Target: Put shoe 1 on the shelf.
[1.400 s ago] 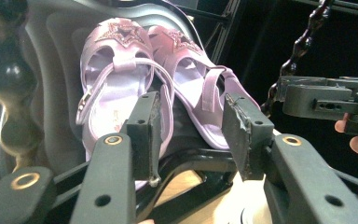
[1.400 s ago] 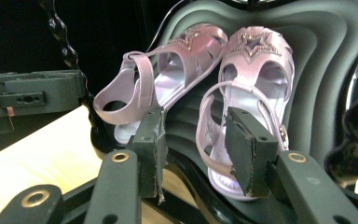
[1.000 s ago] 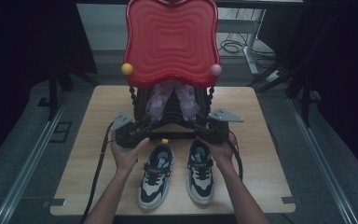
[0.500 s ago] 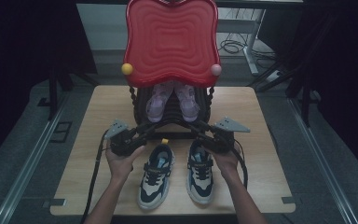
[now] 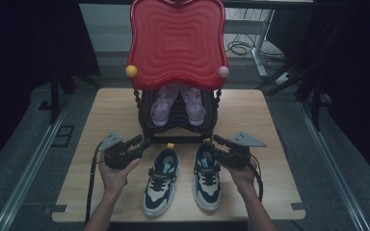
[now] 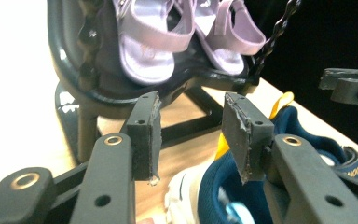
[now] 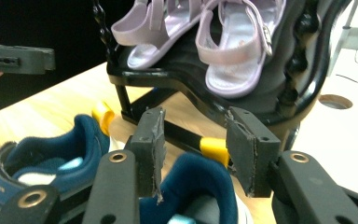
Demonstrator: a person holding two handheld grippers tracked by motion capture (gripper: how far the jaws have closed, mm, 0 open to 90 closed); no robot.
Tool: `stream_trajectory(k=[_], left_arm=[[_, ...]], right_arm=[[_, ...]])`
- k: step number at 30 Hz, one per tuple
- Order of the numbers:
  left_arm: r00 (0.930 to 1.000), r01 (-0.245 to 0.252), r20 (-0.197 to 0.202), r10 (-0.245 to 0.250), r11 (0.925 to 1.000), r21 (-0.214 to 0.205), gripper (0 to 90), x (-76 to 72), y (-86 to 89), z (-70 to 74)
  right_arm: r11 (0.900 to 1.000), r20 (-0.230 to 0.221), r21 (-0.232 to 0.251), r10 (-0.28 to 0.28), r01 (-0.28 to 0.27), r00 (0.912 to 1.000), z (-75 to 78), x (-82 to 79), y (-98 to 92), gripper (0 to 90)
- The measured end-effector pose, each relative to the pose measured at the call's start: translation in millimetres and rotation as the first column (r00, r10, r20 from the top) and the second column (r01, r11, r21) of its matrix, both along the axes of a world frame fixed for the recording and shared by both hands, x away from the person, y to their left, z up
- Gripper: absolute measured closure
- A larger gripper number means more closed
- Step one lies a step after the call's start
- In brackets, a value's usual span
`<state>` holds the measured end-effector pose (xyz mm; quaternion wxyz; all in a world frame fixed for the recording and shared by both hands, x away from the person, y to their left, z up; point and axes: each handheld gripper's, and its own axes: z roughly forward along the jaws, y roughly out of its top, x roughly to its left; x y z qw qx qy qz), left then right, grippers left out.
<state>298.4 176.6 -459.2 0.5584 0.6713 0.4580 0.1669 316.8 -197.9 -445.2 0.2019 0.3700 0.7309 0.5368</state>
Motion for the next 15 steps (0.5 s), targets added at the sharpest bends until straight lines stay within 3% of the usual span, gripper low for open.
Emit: stream_trajectory(k=[4,15], left_arm=[[1.0,0.0,-0.001,0.0,0.9998,0.019,57.8,-8.5,6.5,-3.6],[0.9988,0.015,-0.047,-0.011,0.9955,0.094,57.3,-22.2,21.8,-13.3]], right_arm=[[0.9999,-0.004,-0.005,-0.009,0.009,1.0,-4.4,-5.0,-9.0,56.8],[0.9997,-0.02,-0.022,-0.006,0.005,0.9998,-13.2,-17.5,-30.9,56.8]])
